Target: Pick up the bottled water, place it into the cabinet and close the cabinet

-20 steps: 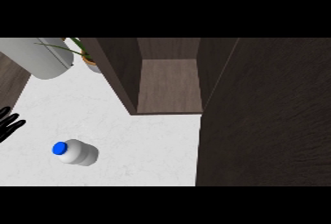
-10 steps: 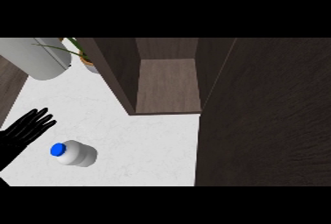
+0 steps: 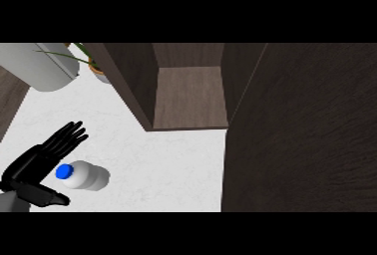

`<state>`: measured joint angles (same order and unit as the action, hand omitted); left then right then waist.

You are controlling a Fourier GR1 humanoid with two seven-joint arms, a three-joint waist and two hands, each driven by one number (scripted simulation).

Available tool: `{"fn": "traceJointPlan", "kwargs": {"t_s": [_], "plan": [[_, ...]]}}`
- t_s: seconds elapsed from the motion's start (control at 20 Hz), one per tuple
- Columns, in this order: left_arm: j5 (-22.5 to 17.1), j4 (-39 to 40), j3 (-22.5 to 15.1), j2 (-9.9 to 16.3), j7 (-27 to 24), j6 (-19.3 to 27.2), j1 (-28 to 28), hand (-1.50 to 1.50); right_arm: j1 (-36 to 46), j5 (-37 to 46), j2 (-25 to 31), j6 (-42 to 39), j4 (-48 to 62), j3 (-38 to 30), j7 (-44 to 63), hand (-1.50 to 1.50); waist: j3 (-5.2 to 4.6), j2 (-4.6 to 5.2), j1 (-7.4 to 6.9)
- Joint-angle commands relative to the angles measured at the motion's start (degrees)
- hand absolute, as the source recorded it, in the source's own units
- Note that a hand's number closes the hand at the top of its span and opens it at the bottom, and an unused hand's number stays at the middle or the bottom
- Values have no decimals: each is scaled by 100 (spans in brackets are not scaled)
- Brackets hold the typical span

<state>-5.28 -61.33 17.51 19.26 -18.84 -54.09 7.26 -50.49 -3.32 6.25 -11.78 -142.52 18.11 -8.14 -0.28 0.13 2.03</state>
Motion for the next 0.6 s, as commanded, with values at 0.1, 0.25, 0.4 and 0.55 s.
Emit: {"fn": "traceJointPlan", "kwargs": {"t_s": [0.1,0.25,0.4,0.55], "plan": [[929,824,-381,16,-1745,-43,122,-150,-186,-300,193,-86,-467,-230,94,-150,0,16,-3],[854,1249,-636,-73,-1778,-99,257,-150,-412,-146,237,-124,-654,-31,97,-150,-11,19,90],[937,1490,-975,-120,-2050,-234,187,-150,-182,-89,129,-49,-386,-30,-18,-150,-15,43,37],[958,1683,-1222,-55,-2224,-328,196,-150,-332,-80,151,-53,-544,12,-60,-150,-20,35,66]]}}
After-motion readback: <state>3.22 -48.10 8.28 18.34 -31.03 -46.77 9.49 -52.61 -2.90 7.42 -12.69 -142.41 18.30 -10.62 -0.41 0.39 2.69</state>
